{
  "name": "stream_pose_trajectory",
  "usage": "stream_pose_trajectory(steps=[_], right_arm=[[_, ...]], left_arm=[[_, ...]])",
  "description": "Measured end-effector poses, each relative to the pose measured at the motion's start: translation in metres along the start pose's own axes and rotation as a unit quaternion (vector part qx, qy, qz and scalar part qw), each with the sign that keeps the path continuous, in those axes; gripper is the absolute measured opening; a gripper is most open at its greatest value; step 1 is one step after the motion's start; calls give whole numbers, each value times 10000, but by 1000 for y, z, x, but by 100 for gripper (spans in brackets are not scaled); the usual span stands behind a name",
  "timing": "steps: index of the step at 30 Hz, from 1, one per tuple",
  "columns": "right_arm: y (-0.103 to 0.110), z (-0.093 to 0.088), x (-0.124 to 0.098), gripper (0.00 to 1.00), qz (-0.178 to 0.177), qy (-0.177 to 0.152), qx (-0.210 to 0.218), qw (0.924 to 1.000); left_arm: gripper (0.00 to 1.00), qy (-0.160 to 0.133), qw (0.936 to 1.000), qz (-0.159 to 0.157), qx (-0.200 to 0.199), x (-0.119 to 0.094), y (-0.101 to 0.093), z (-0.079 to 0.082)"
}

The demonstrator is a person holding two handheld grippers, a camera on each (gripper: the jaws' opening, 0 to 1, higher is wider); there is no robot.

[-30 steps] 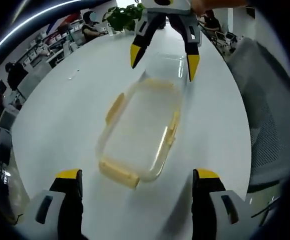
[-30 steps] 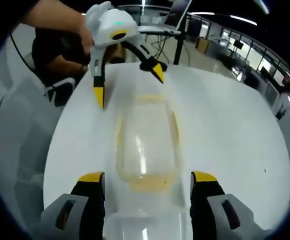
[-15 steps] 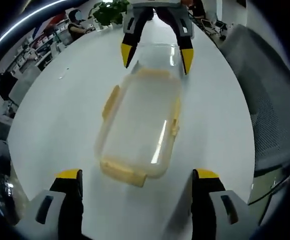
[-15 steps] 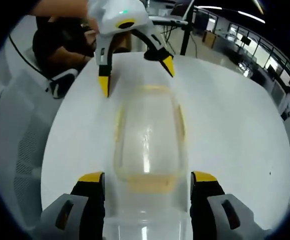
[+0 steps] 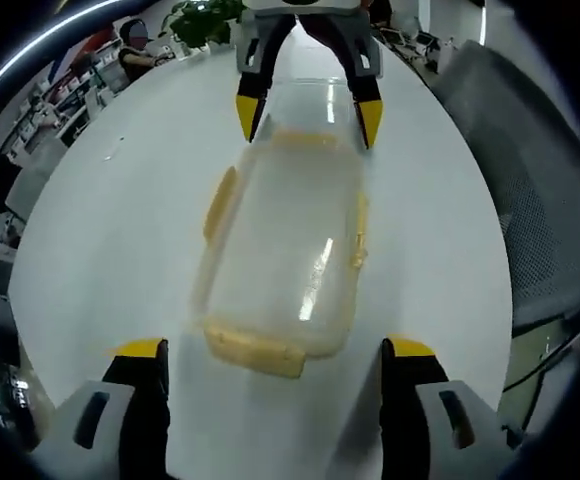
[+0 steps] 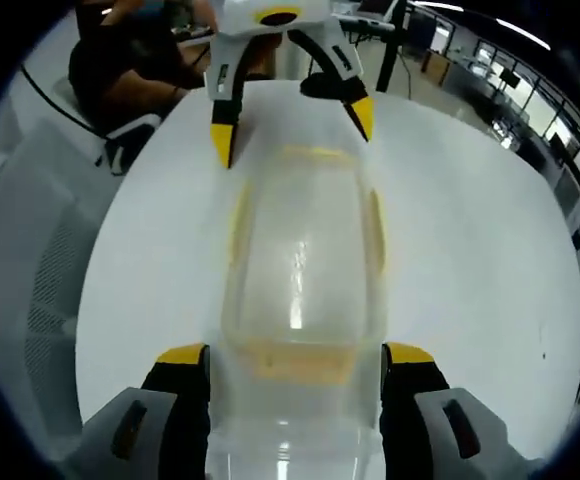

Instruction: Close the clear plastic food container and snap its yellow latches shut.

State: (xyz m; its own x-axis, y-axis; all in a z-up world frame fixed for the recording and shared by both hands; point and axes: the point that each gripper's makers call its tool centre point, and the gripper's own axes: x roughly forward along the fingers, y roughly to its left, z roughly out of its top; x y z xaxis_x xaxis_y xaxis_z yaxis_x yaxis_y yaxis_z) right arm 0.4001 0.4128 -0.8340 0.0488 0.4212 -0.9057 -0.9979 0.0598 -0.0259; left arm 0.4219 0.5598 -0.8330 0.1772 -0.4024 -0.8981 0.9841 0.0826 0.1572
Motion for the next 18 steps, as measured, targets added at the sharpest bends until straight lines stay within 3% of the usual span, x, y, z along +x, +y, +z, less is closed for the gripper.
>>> stream_pose_trajectory(steps=[18], right_arm=[[-4, -6, 6, 65, 102, 278, -70, 9995]], left_arm=[[86, 85, 9987, -510, 24, 9, -2, 0]])
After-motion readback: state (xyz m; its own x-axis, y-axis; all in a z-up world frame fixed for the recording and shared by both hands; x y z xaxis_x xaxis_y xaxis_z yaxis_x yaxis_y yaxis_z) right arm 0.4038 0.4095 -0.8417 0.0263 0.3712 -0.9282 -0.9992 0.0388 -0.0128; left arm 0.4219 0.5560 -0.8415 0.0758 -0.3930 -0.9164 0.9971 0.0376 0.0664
